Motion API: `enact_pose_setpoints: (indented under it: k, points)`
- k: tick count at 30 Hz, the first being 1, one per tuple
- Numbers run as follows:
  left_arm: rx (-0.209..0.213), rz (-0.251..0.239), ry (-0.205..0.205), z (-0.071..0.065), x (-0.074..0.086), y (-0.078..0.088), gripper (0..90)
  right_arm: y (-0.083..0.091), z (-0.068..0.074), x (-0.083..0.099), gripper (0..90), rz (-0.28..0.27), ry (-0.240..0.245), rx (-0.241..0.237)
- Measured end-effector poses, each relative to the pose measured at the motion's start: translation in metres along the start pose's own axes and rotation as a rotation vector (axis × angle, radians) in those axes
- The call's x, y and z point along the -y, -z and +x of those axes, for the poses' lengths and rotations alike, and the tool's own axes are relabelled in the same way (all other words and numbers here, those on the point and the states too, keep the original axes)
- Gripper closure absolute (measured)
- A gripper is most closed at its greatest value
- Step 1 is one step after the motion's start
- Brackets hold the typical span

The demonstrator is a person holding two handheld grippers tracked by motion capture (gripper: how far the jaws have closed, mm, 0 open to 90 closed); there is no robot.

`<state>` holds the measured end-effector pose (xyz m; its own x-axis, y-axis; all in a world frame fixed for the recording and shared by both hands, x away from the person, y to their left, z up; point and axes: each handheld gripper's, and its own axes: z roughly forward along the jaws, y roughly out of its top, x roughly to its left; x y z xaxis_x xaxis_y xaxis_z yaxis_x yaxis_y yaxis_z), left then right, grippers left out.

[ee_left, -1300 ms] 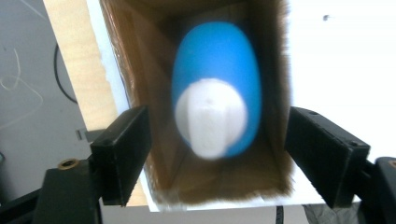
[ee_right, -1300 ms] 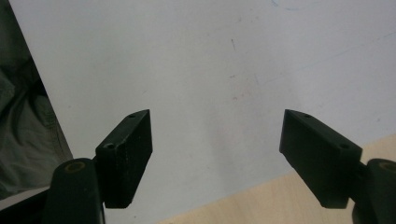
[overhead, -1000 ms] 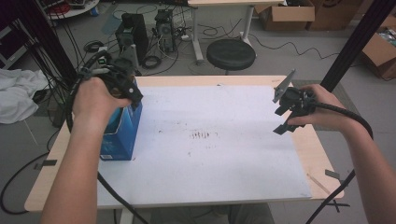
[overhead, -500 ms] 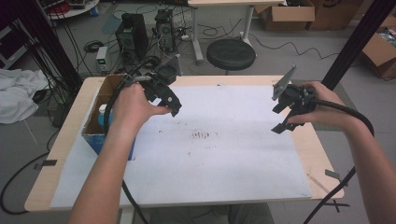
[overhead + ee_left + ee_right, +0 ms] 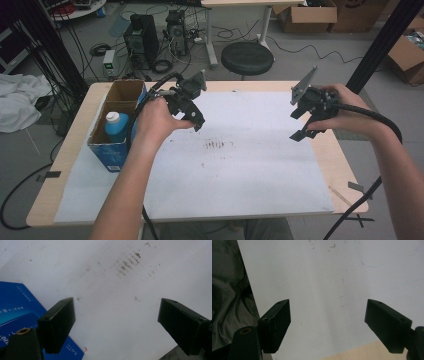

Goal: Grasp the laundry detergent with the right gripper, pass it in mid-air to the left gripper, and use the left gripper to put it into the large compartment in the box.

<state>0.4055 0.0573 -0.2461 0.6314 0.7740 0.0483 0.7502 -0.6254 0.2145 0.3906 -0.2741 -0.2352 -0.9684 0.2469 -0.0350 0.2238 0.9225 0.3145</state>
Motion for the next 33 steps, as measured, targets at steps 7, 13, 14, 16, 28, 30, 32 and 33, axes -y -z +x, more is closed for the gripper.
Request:
enact_pose_setpoints:
  k: [7, 13, 14, 16, 28, 30, 32, 33]
  points:
    - [-0.001, -0.01, -0.007, 0.0, 0.002, 0.01, 15.1, 0.0, 0.0, 0.0, 21.2, 0.002, -0.001, -0.001]
    - [0.005, -0.017, -0.011, 0.0, 0.005, 0.015, 15.1, 0.001, 0.0, 0.0, 21.2, 0.002, 0.0, 0.002]
    - [0.006, -0.018, -0.011, -0.001, 0.006, 0.015, 15.1, 0.001, 0.0, 0.0, 21.2, 0.004, -0.001, 0.001]
    - [0.008, -0.016, -0.015, 0.0, 0.007, 0.016, 15.1, 0.001, 0.001, -0.001, 21.3, 0.004, 0.002, 0.002]
    - [0.011, -0.018, -0.016, -0.001, 0.01, 0.019, 15.1, 0.001, 0.003, -0.002, 21.5, 0.004, 0.001, 0.003]
    - [0.01, -0.019, -0.016, -0.001, 0.01, 0.019, 15.1, 0.001, 0.003, -0.002, 21.4, 0.004, 0.003, 0.002]
    - [0.011, -0.021, -0.016, -0.001, 0.011, 0.02, 15.1, 0.0, 0.004, -0.002, 21.5, 0.004, 0.003, 0.002]
    - [0.011, -0.021, -0.016, -0.001, 0.011, 0.02, 15.1, 0.0, 0.004, -0.002, 21.5, 0.004, 0.003, 0.002]
